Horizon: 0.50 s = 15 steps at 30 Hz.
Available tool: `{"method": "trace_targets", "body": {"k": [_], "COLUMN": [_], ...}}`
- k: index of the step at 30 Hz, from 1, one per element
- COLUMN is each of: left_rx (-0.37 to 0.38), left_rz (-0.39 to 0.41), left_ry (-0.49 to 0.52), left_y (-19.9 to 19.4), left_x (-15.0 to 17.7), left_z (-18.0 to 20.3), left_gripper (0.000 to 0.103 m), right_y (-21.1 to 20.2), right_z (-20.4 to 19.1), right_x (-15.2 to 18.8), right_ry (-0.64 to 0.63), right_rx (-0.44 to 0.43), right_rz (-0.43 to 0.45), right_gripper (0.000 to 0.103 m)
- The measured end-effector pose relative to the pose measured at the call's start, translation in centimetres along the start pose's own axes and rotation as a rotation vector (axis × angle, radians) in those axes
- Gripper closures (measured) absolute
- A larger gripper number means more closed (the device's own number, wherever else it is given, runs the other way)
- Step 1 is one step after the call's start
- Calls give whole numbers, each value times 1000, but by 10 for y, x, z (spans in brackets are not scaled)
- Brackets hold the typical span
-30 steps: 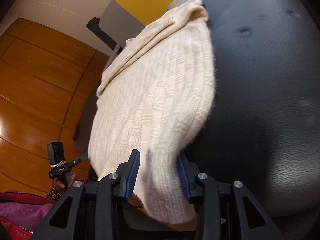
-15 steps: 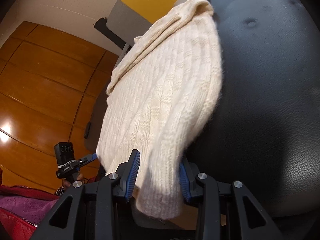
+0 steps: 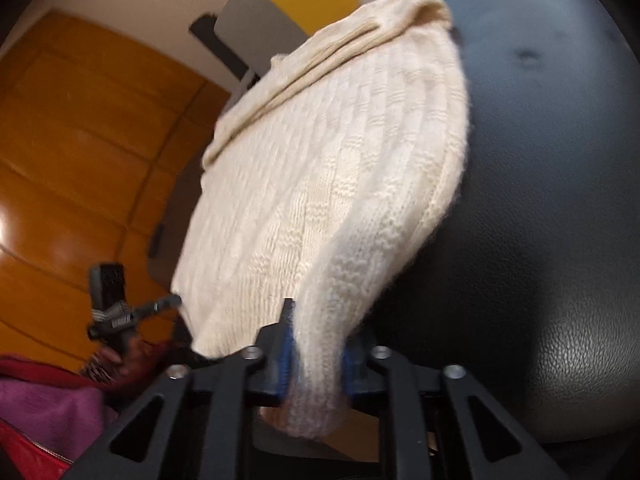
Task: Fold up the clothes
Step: 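Grasp the sweater hem edge with both grippers, then lift the hem with both grippers and fold it toward the collar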
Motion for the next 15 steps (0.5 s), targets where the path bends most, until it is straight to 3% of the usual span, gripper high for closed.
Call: {"method": "trace_targets", "body": {"k": [2,5,8,15], "left_rx": [76,152,235,289], "left_rz": [-9,21,84,156], "left_ry": [-40,-17,-48,-99], "left_y": [-3,-11,-29,-76], "left_x": [-3,-9,-19,-23], "left_z": [-1,12,19,20], "left_gripper": [95,95,96,96], "right_y": [-1,-8,-25,-64], "right_z": [-1,0,2,-7], "right_x": [0,-1,-3,5], "right_ry": [12,51,93,130], "right_rx": [-5,-48,-95,-194], "right_rz": [-1,19,68,118], "right_gripper": [90,90,91,91]}}
Point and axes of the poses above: each gripper's, at about its wrist camera, not at the fingertips, and y roughly the way its jaws point, z to its right, x to its underside, the point moved 5 cm from there along y, roughly the way its jaws point, and after that the axes turned 14 degrees about z, right-handed, at the moved point
